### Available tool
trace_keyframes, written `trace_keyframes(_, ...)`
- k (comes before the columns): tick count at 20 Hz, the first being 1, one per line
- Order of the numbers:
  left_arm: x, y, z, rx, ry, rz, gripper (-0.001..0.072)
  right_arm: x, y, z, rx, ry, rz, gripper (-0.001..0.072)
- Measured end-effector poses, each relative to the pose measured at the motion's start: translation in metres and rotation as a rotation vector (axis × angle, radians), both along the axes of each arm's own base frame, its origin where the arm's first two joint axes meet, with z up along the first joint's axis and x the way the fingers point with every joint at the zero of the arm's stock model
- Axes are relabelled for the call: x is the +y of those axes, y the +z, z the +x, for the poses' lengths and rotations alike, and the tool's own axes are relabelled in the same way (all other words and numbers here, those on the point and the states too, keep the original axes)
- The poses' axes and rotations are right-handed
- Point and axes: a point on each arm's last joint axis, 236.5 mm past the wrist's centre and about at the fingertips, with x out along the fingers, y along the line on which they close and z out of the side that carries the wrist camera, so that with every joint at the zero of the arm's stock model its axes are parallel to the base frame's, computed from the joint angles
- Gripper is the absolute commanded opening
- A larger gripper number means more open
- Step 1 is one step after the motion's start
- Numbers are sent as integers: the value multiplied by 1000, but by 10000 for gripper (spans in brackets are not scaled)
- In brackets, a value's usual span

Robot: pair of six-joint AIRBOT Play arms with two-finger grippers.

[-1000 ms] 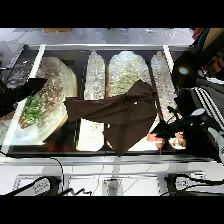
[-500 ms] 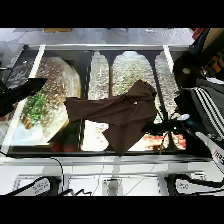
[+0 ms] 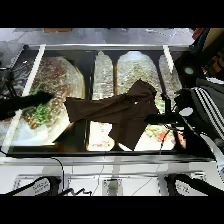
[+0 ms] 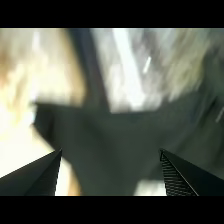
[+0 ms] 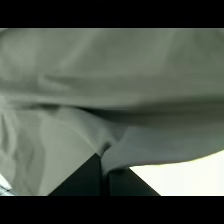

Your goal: Fold the clothes and pants, and hang the long-sleeved shirts on hangers.

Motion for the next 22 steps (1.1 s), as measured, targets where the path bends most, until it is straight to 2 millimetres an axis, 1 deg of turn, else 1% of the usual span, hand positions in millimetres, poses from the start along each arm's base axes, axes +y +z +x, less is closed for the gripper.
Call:
trace_keyframes(2,-3,-39,-32,153,-64,43,690,-1,10,1,-29,12,-12,17)
trace_keyframes(5,-7,-86,-67,320,-105,57,690,-2,16,2,-52,15,-24,18)
trace_keyframes(6,-8,-98,-74,356,-107,54,690,-2,17,2,-54,17,-25,17)
trace_keyframes(8,-17,-119,-80,406,-116,40,690,-3,18,2,-59,17,-26,18)
trace_keyframes(11,-45,-139,-76,425,-150,-4,690,-3,19,2,-62,17,-28,17)
trace_keyframes(13,-62,-147,-65,411,-147,-16,494,-3,20,2,-62,17,-28,17)
trace_keyframes(14,-67,-152,-60,399,-147,2,423,-3,20,2,-61,17,-27,17)
trace_keyframes(15,-72,-156,-54,386,-134,13,324,-2,20,2,-61,17,-26,17)
trace_keyframes(16,-75,-159,-47,371,-121,24,203,-2,20,2,-60,18,-25,18)
trace_keyframes(17,-78,-161,-42,358,-110,34,23,-2,20,1,-59,18,-24,18)
trace_keyframes(18,-79,-162,-38,349,-104,44,21,-2,20,1,-57,18,-24,17)
trace_keyframes(20,-86,-158,-34,335,-115,39,21,-2,21,2,-59,19,-23,17)
trace_keyframes(21,-88,-154,-32,330,-129,32,20,-1,23,2,-59,23,-22,17)
trace_keyframes(22,-90,-144,-28,318,-146,13,20,0,25,2,-61,31,-20,17)
